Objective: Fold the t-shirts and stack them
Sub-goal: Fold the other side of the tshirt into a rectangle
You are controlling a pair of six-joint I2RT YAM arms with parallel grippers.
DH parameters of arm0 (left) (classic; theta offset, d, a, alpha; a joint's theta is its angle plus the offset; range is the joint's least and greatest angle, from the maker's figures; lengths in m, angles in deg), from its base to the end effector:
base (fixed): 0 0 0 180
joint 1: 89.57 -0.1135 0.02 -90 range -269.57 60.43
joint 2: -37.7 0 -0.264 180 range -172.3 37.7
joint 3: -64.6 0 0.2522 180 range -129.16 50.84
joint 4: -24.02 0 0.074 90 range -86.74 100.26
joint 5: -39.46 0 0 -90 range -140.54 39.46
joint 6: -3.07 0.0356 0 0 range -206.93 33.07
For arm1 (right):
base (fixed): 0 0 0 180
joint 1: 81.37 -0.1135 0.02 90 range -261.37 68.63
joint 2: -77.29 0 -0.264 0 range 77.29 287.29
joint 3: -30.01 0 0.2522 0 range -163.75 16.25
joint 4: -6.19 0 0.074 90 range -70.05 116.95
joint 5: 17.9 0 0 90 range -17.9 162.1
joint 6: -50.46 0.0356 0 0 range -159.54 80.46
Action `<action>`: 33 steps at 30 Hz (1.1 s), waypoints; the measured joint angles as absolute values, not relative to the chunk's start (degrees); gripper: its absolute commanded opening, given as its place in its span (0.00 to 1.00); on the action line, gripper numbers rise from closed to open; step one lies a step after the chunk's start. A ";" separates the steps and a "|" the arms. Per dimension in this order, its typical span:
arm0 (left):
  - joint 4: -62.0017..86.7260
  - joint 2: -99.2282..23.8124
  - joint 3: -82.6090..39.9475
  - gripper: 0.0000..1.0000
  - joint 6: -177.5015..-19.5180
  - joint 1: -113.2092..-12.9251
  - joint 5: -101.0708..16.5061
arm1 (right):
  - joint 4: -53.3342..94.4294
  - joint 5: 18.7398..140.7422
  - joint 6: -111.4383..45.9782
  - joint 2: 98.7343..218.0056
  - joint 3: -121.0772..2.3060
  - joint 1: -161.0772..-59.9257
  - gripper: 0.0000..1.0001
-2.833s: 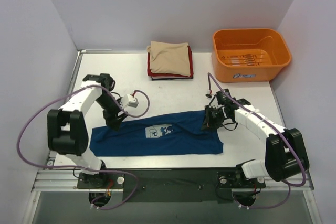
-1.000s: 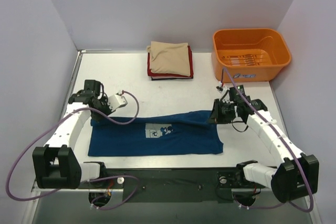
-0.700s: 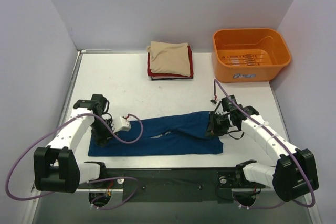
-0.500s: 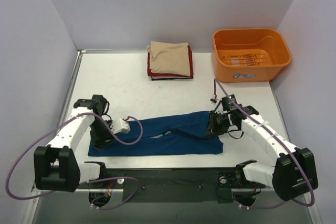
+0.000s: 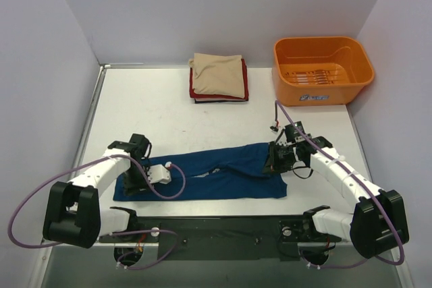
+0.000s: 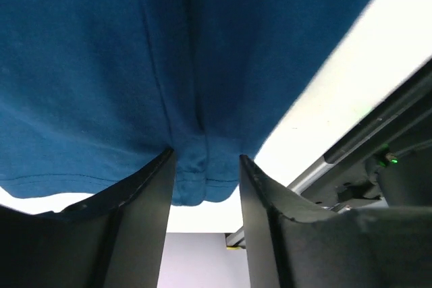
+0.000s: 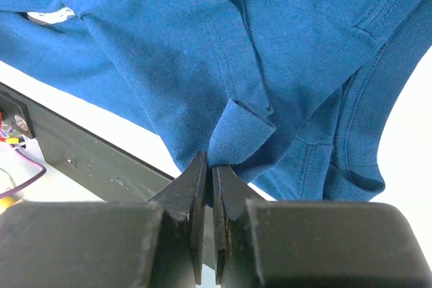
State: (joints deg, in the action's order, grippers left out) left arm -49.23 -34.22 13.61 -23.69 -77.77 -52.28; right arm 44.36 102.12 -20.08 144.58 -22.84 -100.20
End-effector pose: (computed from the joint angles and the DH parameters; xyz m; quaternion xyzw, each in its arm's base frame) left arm 0.1624 -0.0328 0.1651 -0.6090 -0.7922 0.0022 0.0394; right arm 0.2081 0.0898 0.2109 -0.0780 0.9154 0.3333 0.2120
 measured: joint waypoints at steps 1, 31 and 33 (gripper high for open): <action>-48.20 -34.44 14.17 0.36 -23.73 -77.77 -53.29 | 44.38 102.12 -20.08 144.58 -22.73 -100.16 0.00; -44.81 -38.00 5.39 0.00 -24.85 -82.58 -57.24 | 44.92 104.50 -22.03 144.25 -22.56 -94.41 0.00; -44.68 -38.18 2.46 0.00 -25.26 -83.57 -57.18 | 45.25 104.52 -22.05 144.25 -24.42 -94.41 0.00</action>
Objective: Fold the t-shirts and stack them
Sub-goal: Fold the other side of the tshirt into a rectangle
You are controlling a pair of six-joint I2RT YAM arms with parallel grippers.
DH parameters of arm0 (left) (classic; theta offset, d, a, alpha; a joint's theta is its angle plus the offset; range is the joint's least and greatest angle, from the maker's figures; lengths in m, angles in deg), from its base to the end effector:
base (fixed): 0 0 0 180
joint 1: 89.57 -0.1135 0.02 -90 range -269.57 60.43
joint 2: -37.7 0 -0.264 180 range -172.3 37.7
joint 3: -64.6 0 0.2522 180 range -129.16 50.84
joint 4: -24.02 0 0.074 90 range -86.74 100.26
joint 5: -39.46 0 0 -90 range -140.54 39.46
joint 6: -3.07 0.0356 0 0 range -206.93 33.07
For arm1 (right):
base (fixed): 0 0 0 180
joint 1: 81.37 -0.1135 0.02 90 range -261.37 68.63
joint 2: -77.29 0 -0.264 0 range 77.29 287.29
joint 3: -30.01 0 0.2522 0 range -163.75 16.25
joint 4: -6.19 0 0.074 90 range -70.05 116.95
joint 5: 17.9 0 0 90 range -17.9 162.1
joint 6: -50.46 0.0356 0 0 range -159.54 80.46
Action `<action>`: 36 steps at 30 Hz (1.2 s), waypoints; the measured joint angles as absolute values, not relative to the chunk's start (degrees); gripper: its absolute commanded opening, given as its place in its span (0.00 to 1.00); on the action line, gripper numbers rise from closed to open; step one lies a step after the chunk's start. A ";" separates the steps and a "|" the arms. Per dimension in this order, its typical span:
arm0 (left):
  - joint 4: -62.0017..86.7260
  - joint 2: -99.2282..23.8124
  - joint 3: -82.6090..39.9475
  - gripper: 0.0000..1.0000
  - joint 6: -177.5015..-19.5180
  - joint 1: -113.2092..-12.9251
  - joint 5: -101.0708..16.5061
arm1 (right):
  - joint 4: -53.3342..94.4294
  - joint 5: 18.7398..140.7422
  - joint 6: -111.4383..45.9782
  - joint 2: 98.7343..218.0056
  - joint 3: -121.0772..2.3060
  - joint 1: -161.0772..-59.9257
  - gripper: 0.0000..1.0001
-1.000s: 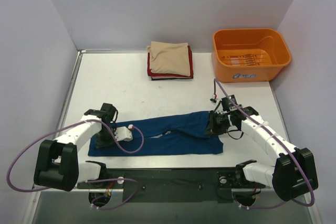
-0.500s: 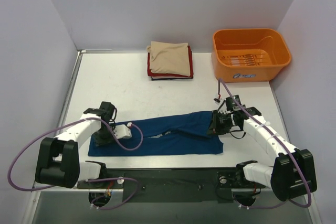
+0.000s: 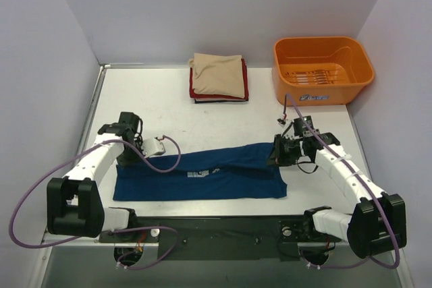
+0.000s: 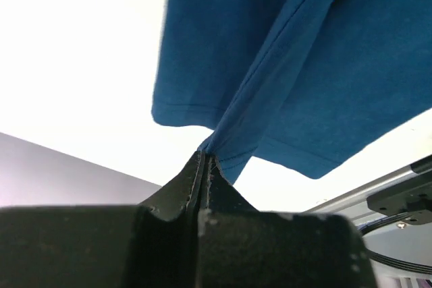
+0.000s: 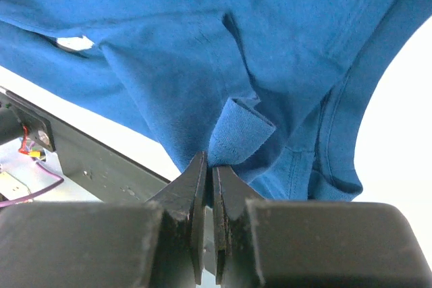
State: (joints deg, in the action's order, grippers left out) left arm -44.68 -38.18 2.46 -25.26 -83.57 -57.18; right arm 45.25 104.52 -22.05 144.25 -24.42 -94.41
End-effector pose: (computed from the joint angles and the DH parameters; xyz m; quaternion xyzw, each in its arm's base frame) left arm 0.2142 -0.0184 0.2012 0.5515 0.8296 0.0818 0.0312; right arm 0.2173 0.0699 0.2202 -0.0566 0.9097 0.3375 0.2353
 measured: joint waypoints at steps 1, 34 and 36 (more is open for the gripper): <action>-44.61 -38.18 1.39 0.00 -25.35 -83.87 -57.18 | 45.38 104.55 -22.11 144.27 -25.51 -94.41 0.00; -28.75 -33.13 12.01 0.00 -24.74 -86.34 -61.18 | 52.38 103.61 -19.18 145.19 -27.50 -102.28 0.00; -29.66 -32.43 11.97 0.00 -24.30 -86.41 -60.26 | 53.08 103.63 -18.38 144.60 -25.68 -102.04 0.00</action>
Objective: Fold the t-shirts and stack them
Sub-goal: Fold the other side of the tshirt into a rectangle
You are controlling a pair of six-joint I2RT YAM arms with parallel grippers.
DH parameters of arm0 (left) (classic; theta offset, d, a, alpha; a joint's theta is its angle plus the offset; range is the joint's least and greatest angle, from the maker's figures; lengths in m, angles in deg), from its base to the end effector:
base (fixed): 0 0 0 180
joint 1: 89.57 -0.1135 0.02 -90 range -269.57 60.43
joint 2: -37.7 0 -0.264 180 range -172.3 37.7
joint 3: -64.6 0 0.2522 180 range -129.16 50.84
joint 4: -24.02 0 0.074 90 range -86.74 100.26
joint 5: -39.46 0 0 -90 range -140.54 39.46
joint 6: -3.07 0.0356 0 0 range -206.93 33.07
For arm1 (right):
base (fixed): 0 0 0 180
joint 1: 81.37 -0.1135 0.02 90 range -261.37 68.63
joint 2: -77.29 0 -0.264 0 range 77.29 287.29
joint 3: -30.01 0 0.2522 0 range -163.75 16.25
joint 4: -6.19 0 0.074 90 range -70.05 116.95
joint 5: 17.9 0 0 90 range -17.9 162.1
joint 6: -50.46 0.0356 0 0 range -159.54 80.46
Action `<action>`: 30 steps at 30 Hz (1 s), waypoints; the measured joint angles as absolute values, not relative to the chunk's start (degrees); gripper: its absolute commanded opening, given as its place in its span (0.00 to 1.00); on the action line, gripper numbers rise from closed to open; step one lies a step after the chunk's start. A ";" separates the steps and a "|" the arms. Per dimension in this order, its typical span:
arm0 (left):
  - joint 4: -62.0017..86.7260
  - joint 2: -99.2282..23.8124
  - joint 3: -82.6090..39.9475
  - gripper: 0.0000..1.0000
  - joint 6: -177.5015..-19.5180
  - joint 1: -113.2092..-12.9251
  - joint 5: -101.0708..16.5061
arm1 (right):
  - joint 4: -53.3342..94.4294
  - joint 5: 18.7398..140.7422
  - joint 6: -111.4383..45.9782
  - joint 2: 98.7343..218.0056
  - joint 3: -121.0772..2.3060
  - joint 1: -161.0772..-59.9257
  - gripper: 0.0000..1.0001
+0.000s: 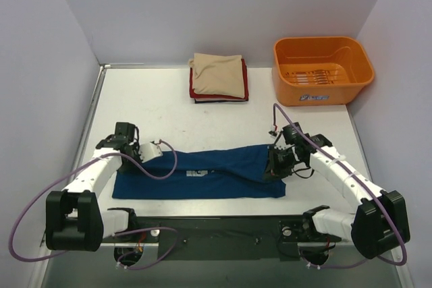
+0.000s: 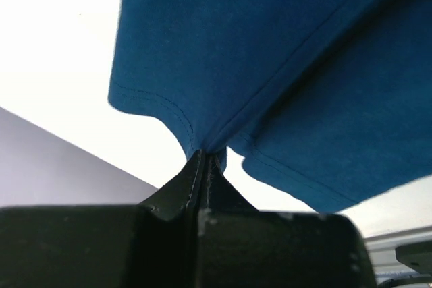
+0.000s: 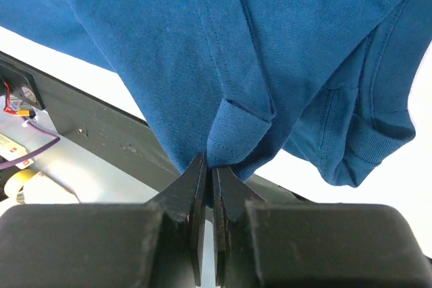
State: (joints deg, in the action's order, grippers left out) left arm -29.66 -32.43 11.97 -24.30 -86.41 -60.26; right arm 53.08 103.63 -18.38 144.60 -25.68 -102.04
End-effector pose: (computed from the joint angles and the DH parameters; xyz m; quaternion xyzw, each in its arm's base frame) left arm 0.2060 -0.0054 0.1827 0.5222 0.8329 0.1534 0.1000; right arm 0.1990 0.0950 0.2173 -0.0698 0.9266 0.3375 0.1506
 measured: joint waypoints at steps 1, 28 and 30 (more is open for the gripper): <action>-30.58 -32.12 11.97 0.00 -23.80 -86.43 -59.67 | 53.34 103.67 -18.03 144.40 -25.14 -102.04 0.00; -44.70 -39.49 -7.71 0.51 -23.77 -83.63 -52.59 | 53.91 98.97 -10.53 141.67 -21.75 -99.92 0.43; -45.71 -40.65 -15.86 0.44 -28.41 -77.86 -49.81 | 53.36 98.36 -9.35 140.71 -21.38 -99.42 0.43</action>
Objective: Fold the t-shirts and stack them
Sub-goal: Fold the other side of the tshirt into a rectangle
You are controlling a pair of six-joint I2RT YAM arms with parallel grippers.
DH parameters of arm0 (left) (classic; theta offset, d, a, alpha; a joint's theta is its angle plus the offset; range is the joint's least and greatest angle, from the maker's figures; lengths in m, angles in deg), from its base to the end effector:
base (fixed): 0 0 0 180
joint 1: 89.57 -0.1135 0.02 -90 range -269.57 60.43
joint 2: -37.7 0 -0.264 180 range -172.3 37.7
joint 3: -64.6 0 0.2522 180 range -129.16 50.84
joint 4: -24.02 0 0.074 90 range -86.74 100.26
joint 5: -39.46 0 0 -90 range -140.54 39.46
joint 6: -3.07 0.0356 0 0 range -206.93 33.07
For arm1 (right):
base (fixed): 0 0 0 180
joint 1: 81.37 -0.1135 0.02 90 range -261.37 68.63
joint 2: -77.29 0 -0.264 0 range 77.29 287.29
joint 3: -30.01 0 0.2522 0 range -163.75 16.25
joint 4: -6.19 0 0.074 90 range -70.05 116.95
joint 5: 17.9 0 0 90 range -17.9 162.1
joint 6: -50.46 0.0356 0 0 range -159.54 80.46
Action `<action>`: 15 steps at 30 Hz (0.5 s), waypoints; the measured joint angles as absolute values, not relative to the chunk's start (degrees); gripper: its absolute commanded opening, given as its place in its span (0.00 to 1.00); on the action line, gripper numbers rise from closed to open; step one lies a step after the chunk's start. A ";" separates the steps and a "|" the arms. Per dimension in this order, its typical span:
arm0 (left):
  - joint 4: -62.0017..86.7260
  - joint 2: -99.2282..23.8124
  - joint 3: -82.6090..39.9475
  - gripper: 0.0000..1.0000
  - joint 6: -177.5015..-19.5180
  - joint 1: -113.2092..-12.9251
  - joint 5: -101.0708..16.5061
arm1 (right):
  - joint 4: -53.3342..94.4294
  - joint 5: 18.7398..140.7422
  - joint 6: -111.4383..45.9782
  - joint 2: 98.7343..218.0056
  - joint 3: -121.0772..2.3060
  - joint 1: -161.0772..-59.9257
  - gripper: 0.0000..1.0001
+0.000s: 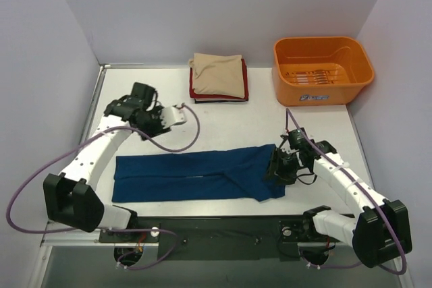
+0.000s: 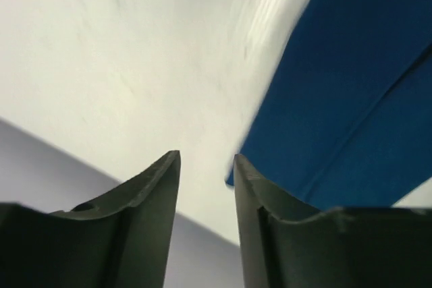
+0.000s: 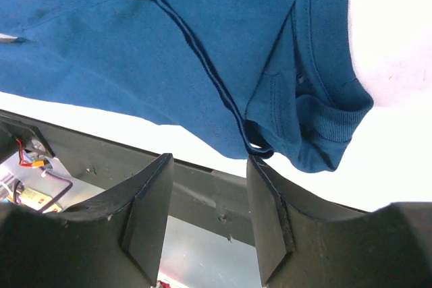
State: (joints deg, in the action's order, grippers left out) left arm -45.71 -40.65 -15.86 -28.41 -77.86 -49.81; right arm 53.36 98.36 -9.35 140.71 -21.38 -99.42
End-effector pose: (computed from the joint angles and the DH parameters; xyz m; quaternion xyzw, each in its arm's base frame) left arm 0.2549 -0.0533 0.2800 0.5653 0.8017 0.0714 0.1806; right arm 0.1879 0.0778 0.2060 0.0393 0.9400 0.3056 0.1465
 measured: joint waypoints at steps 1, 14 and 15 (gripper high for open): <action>-45.73 -41.35 -19.40 0.44 -31.36 -74.23 -48.11 | 52.88 97.95 -8.63 140.53 -20.88 -99.53 0.44; -34.62 -64.45 -32.38 0.44 -62.53 -35.85 -29.07 | 50.15 95.89 -1.87 140.62 -11.59 -100.60 0.44; -33.55 -66.64 -33.21 0.44 -64.06 -34.98 -29.00 | 49.56 95.87 -1.63 140.88 -11.19 -100.60 0.44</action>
